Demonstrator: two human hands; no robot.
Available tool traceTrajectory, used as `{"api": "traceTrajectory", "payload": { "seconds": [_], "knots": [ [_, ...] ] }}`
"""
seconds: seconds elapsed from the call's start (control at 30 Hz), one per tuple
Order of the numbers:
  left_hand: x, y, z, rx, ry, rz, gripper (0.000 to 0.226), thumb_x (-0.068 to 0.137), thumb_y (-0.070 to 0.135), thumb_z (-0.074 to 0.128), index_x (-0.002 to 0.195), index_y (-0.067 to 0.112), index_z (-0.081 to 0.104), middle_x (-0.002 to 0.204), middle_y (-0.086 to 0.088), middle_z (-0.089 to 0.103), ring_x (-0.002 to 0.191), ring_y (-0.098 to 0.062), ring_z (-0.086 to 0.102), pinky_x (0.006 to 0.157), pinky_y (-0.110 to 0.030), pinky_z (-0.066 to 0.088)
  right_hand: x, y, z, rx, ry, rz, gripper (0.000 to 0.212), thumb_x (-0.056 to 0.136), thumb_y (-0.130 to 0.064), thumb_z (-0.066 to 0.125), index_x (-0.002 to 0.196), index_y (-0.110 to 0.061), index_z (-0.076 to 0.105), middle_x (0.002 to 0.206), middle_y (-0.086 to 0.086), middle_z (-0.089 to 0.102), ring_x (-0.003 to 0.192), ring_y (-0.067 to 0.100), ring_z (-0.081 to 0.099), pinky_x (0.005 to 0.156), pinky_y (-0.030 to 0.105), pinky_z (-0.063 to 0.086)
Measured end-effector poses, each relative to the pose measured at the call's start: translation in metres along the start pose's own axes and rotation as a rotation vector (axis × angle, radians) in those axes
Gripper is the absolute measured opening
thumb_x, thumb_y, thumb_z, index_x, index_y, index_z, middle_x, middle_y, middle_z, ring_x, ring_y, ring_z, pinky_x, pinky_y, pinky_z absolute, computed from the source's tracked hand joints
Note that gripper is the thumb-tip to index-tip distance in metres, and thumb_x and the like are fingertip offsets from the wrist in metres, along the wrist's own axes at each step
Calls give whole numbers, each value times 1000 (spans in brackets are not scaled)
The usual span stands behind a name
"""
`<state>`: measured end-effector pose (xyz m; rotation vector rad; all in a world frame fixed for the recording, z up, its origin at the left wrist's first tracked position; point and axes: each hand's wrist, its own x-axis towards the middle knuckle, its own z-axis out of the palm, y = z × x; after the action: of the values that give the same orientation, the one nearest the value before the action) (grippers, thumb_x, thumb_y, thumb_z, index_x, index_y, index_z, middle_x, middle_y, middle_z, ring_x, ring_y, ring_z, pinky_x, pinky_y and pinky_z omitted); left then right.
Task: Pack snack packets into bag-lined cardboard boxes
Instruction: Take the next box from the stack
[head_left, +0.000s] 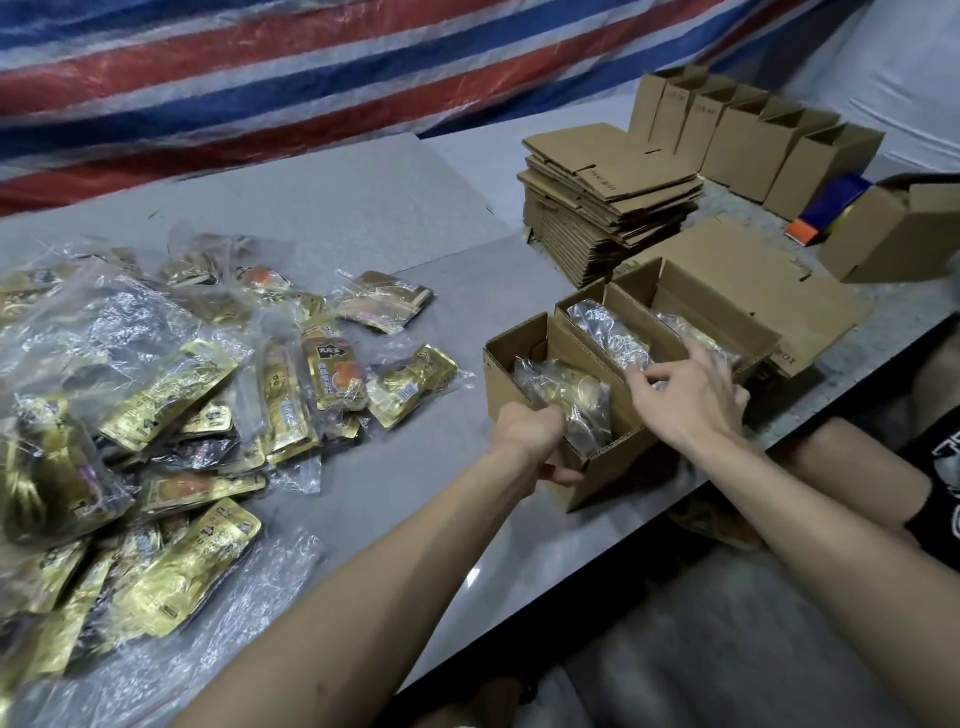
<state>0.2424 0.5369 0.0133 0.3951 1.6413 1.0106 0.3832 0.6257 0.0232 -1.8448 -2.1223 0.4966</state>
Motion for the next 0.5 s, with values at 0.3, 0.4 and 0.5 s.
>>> {"api": "traceTrajectory", "payload": {
  "seconds": [0.3, 0.4, 0.5],
  "knots": [
    [-27, 18, -30, -2, -130, -80, 34, 93, 34, 69, 107, 10, 49, 93, -8, 52, 73, -31, 65, 53, -34, 60, -1, -15, -12, -158, -129, 39, 45, 86, -62, 65, 118, -31, 69, 166, 3, 18, 152, 31, 11, 119, 57, 9],
    [-45, 15, -71, 112, -98, 21, 16, 97, 34, 62, 99, 20, 55, 106, -8, 61, 80, -26, 63, 69, -30, 55, -15, -43, -7, -128, 20, -34, 49, 82, -44, 75, 126, -25, 63, 158, 11, 34, 149, 33, 15, 121, 55, 7],
    [-71, 6, -127, 97, -5, 157, 11, 97, 26, 63, 91, 17, 65, 94, -4, 70, 74, -18, 60, 67, -25, 48, -42, -91, 4, 35, 71, -268, 27, 81, -26, 76, 107, -23, 69, 148, 10, 47, 145, 32, 26, 120, 51, 11]
  ]
}}
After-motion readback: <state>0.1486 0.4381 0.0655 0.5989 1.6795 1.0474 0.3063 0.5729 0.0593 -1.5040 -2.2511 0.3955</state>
